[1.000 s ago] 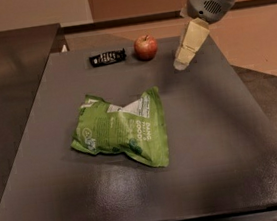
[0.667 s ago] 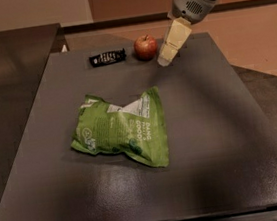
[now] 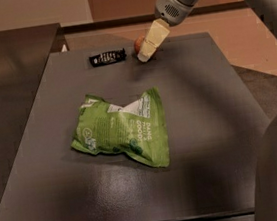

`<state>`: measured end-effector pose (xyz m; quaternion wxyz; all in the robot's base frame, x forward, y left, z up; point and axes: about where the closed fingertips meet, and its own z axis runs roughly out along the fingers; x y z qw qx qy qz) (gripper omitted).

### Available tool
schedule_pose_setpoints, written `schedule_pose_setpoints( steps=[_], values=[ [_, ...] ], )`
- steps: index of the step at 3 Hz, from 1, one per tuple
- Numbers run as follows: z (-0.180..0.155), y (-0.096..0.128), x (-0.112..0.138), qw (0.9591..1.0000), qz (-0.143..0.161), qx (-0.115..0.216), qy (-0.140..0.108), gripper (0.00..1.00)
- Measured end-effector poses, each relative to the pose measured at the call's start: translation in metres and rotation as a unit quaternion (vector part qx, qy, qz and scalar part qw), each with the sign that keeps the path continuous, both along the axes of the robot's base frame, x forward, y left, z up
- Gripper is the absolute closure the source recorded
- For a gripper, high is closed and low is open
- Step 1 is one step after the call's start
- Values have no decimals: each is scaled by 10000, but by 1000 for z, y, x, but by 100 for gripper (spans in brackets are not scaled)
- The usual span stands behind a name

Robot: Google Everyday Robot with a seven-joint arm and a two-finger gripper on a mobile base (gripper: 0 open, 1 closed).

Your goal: Move apple near green rice chip bag

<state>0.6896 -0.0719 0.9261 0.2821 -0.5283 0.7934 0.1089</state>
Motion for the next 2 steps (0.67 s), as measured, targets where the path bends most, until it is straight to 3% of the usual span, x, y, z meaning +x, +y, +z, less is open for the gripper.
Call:
schedule_pose_setpoints(
  steps=[2],
  values=[
    [-17,2,32,9976,-661,-86,-208,0]
  ],
)
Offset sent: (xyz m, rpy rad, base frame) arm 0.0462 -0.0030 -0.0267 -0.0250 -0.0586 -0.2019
